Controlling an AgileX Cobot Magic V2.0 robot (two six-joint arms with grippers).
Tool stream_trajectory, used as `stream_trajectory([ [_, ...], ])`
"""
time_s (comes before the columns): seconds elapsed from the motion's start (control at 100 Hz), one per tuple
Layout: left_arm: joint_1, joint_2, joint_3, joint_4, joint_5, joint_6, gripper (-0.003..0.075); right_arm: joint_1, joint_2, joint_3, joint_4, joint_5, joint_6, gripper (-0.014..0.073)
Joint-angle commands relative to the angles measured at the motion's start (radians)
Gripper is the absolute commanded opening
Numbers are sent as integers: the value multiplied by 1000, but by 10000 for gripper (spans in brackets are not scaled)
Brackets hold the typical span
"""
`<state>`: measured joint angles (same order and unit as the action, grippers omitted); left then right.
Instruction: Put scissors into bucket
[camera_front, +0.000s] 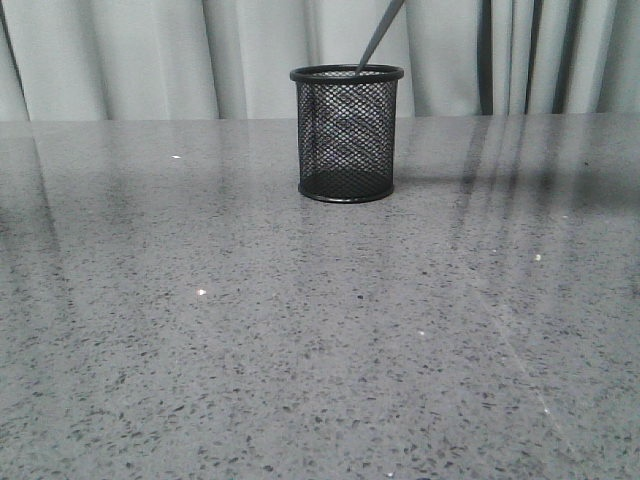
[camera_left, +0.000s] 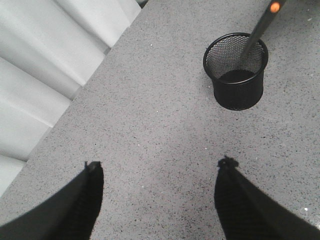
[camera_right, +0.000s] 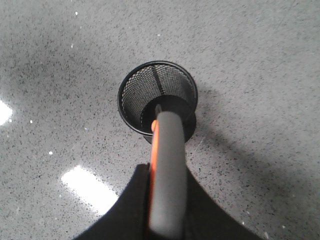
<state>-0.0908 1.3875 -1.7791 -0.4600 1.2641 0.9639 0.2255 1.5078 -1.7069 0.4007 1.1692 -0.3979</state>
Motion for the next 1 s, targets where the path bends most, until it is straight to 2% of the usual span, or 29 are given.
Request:
stream_trajectory([
  [0.0,2,-32,-30,-44,0,-12,438,37,-16,-33,-22,-68,1,-42],
  [0.16,2,-32,-30,-44,0,-12,438,78,11,-33,-137,-102,43,-42],
  [0.64,2,-32,-30,-44,-3,-12,438,78,81,-34,-127,-131,43,-43],
  [0.99,2,-32,-30,-44,-3,-12,438,78,115,-34,-64,-138,43,-25],
])
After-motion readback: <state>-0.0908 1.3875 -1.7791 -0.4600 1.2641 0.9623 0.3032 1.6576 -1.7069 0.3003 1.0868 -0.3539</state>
